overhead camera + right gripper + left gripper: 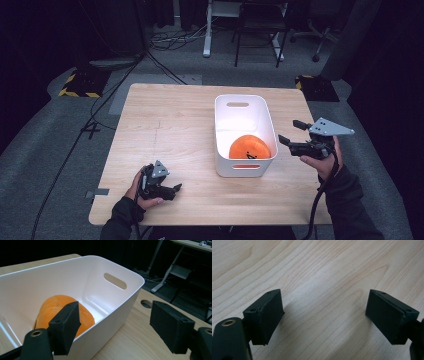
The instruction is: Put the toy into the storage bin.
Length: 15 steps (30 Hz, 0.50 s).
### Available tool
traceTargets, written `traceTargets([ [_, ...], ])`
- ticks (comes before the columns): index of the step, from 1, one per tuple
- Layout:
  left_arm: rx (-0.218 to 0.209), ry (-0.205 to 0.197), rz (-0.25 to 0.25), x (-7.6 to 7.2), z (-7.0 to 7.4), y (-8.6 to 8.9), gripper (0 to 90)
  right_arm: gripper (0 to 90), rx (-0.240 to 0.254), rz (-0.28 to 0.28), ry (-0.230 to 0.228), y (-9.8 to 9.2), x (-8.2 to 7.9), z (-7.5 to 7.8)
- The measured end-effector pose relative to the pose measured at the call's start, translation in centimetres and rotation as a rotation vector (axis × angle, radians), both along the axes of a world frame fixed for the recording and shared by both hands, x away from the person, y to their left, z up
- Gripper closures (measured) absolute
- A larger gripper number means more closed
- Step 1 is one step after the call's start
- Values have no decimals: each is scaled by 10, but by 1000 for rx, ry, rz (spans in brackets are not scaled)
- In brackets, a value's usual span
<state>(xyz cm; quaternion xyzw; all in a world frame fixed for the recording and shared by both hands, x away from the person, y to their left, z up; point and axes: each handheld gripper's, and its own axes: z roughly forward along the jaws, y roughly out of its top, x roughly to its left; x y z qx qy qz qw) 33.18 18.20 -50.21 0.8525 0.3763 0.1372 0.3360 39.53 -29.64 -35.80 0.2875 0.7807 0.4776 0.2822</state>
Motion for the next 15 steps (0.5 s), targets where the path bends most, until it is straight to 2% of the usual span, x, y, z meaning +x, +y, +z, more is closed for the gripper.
traceTargets([
  [15, 0, -1, 0, 0, 0, 0, 148, 244, -42, -30, 43, -6, 2, -13],
])
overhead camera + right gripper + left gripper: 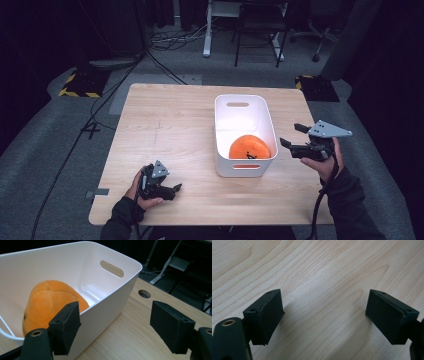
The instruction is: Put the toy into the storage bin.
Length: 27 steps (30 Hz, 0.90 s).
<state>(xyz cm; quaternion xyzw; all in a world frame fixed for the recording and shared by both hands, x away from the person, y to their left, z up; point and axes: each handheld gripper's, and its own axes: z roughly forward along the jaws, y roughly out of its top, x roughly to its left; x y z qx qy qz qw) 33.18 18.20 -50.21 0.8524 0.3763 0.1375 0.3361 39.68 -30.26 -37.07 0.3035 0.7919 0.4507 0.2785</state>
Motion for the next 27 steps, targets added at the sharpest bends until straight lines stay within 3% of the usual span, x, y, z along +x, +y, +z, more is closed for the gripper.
traceTargets([
  [27, 0, 1, 0, 0, 0, 0, 148, 245, -93, -51, 97, -12, 2, -44],
])
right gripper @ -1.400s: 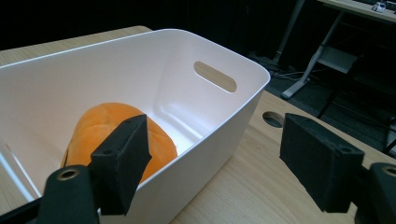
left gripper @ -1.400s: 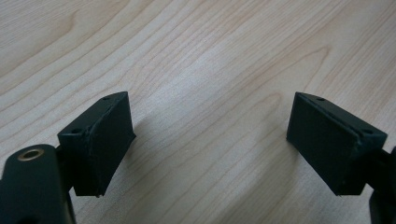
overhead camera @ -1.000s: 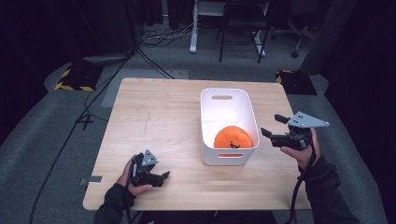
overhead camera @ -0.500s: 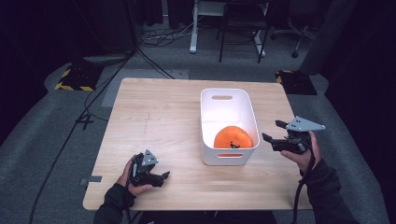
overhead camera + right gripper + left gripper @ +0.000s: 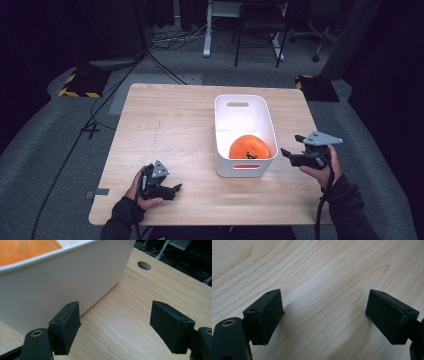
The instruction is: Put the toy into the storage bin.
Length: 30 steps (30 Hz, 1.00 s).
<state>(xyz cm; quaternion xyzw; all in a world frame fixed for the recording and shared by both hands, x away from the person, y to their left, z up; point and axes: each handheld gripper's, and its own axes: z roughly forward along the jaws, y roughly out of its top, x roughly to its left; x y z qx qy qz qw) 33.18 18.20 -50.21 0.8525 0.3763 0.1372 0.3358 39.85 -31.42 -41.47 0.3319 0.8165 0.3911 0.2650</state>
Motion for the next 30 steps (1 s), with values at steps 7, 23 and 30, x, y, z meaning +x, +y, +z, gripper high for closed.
traceTargets([
  [7, -1, 0, -1, 0, 0, 0, 148, 244, -31, -2, 26, -3, 0, -11],
  [23, -1, 0, 0, 0, 0, 0, 148, 241, -87, -6, 93, -11, -3, -35],
  [30, 0, 0, 0, 0, 0, 0, 148, 242, -86, 1, 122, -18, -6, -46],
])
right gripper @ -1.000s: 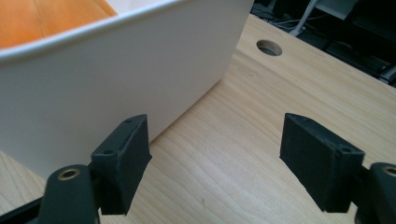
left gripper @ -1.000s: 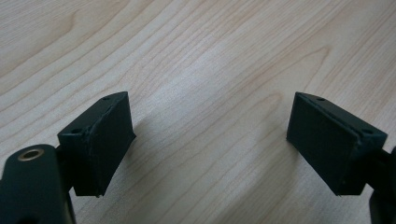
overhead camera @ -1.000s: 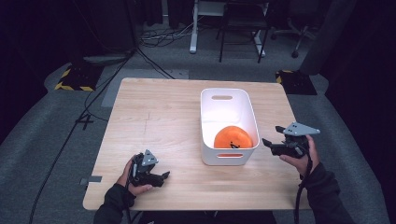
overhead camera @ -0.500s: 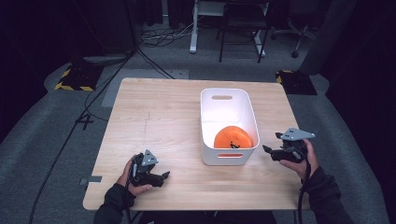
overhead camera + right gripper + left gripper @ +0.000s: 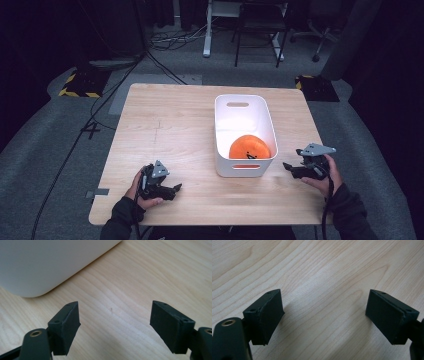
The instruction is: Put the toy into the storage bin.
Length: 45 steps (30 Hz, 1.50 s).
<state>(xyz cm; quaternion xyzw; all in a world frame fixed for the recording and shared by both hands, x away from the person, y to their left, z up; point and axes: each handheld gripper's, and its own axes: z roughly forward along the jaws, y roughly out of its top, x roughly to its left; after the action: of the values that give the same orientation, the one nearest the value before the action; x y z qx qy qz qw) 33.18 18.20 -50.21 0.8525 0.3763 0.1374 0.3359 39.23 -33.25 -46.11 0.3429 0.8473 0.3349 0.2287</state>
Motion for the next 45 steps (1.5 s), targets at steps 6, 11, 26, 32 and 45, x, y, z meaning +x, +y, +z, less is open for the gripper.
traceTargets([
  [6, 0, 0, 0, 0, 0, 0, 148, 241, -8, -9, 18, -5, -6, -8],
  [11, 0, 0, 0, 0, 0, 0, 148, 239, -6, -16, 30, -9, -12, -13],
  [26, 1, 0, 0, 0, 0, 0, 148, 239, 6, -11, 80, -24, -30, -28],
  [32, 0, 0, 0, 0, 0, 0, 148, 234, 9, -21, 90, -31, -34, -32],
  [45, -2, 1, -1, 0, 0, 0, 147, 221, 119, -50, 90, -57, -46, -40],
])
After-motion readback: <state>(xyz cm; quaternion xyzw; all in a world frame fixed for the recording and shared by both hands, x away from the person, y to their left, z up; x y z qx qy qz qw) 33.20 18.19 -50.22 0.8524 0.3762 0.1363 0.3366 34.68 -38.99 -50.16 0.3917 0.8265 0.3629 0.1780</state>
